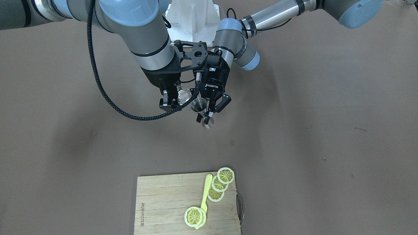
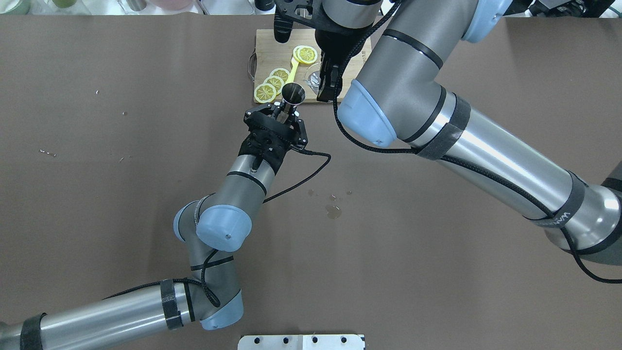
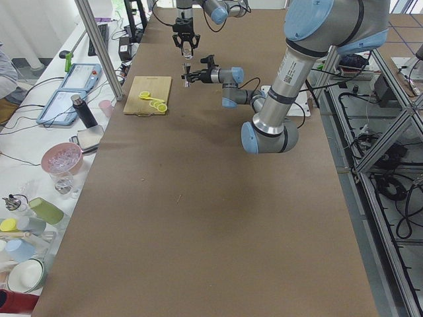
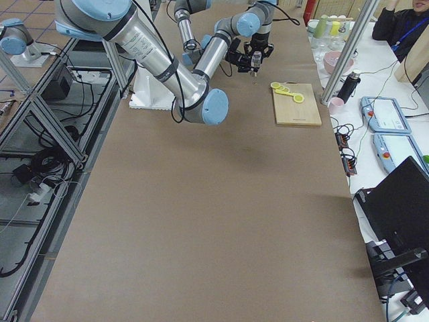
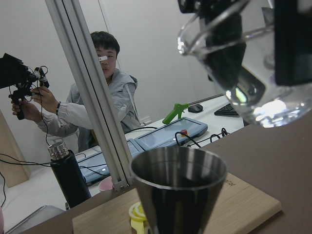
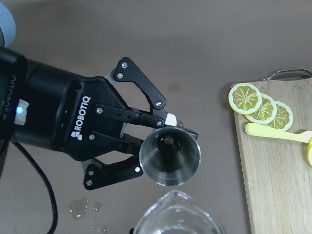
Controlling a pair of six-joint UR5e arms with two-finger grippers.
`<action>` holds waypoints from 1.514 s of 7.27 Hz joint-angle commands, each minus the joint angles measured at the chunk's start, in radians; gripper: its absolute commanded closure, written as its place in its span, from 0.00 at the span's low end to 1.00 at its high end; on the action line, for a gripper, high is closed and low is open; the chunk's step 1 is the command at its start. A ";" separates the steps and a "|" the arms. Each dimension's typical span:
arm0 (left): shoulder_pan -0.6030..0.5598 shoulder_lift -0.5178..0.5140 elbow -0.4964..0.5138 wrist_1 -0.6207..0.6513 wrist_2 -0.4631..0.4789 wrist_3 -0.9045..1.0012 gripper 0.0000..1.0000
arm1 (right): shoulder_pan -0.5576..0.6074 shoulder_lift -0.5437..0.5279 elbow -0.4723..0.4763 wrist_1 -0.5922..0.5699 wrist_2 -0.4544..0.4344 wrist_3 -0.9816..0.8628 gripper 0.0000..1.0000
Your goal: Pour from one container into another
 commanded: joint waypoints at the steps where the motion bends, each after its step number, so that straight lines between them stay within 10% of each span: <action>1: 0.000 0.001 -0.001 -0.002 0.000 -0.002 1.00 | -0.001 0.022 -0.039 -0.003 -0.003 -0.001 1.00; 11: 0.002 -0.002 -0.002 -0.013 0.000 -0.002 1.00 | -0.010 0.114 -0.144 -0.126 -0.036 -0.071 1.00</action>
